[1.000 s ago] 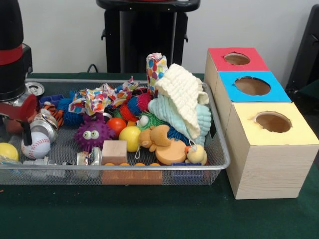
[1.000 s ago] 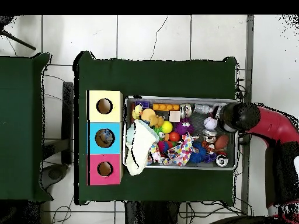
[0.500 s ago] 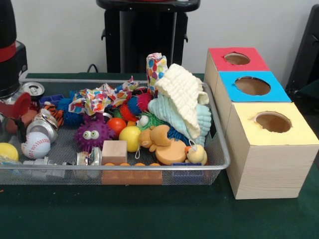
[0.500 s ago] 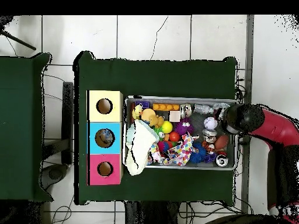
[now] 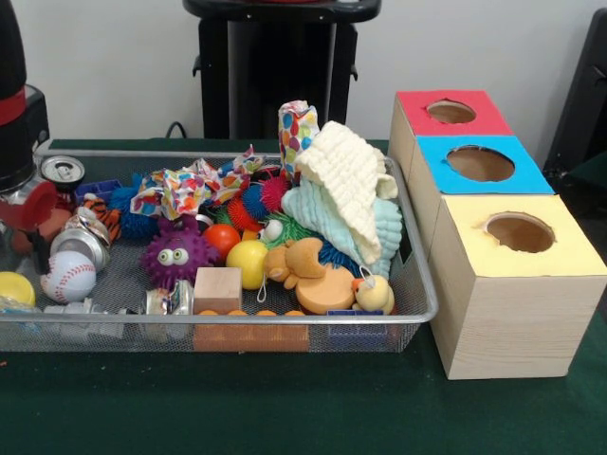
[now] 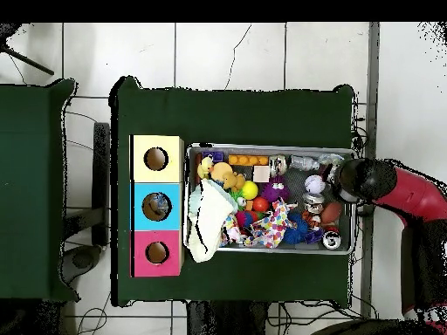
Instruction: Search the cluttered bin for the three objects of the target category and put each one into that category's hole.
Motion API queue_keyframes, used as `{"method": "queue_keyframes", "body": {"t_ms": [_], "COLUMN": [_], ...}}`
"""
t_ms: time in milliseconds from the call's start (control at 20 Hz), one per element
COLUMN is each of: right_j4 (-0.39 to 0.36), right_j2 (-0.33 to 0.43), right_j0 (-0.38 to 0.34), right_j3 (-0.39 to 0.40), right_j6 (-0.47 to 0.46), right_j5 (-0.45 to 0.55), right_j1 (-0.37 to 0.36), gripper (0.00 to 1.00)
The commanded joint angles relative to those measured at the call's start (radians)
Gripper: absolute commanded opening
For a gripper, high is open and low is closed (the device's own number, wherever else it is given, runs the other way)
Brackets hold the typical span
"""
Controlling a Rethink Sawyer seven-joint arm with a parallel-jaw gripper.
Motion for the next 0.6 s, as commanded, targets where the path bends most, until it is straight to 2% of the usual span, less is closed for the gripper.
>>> {"method": "queue_keyframes", "body": {"t_ms": [50,350,600], "right_j4": [-0.04,-0.056,-0.079], "right_j2": [0.142,0.186,0.199], "right_j0": [-0.016,-0.022,0.008], "right_j3": [0.048,0.062,0.027], "right_j6": [-0.266,-0.311,-0.339], "right_j5": [-0.021,0.006,0.077], "right_j1": [0.049,0.044,0.033], "gripper": [1.0,1.0,1.0]}}
